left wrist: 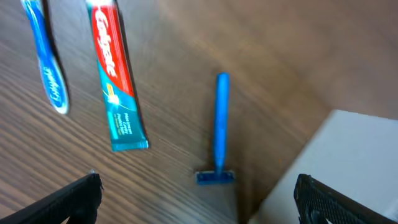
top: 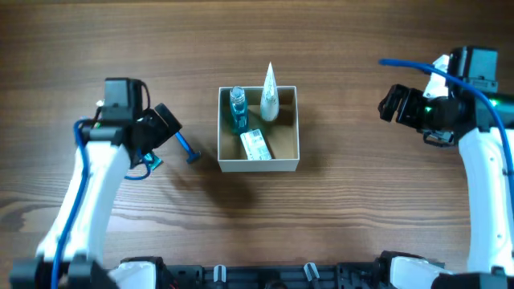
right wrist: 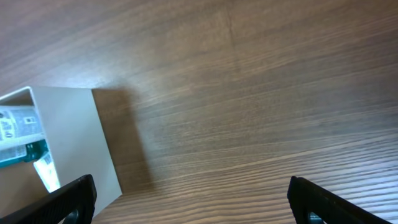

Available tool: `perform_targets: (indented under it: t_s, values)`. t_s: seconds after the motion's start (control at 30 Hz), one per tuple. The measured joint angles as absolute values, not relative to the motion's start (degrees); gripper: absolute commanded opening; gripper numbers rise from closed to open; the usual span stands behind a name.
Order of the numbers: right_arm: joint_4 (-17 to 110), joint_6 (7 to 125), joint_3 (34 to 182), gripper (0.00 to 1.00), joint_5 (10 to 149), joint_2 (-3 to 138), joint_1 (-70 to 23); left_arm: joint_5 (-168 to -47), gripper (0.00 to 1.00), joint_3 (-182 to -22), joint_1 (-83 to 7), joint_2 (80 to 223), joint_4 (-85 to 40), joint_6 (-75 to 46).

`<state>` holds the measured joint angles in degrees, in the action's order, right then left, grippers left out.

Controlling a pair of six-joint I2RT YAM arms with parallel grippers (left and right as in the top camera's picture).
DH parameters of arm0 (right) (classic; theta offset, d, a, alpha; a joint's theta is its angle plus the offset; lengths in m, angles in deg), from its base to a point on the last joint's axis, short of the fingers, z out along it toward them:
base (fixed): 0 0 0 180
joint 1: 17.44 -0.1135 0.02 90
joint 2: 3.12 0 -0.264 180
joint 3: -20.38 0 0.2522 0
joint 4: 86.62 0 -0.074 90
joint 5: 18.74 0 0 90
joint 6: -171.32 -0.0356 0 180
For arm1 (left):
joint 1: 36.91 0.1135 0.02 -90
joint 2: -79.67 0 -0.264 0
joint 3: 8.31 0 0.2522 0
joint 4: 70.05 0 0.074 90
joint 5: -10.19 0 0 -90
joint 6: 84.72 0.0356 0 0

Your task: Pack container

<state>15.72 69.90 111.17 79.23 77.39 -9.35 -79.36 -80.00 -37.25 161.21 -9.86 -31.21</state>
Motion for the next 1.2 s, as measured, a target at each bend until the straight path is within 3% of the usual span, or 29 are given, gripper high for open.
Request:
perform_targets:
  t_s: [0.2,0.5,0.6,0.73,1.03,1.17,1.2]
  values:
    - [15.52,70.1,111.17,1.0,79.41,77.94,-9.35,-80.32,1.0,-80.0,-39.0,174.02,-17.62,-34.35]
    - [15.52,70.1,111.17,1.0,79.43,77.94,-9.35,-80.15,0.97,-80.5,-44.84,182.22,-22.91,-33.37]
    - [15.52,70.1,111.17,1.0,79.43,77.94,-9.35,-80.15,0.77,-80.55,-44.86,182.28,-22.49,-32.98]
    - [15.5,70.1,111.17,1.0,79.43,77.94,-9.35,-80.1,0.66,-80.55,-44.84,182.54,-21.24,-32.45]
    - [15.5,70.1,111.17,1.0,79.43,77.94,-9.35,-80.12,0.23,-80.55,-44.84,182.78,-19.58,-32.39]
    - [15.5,70.1,111.15,1.0,79.43,77.94,-9.35,-80.12,0.2,-80.55,-44.84,182.87,-19.58,-32.34]
    - [15.5,70.1,111.17,1.0,79.43,77.94,-9.35,-80.12,0.15,-80.55,-44.84,182.87,-19.58,-32.34]
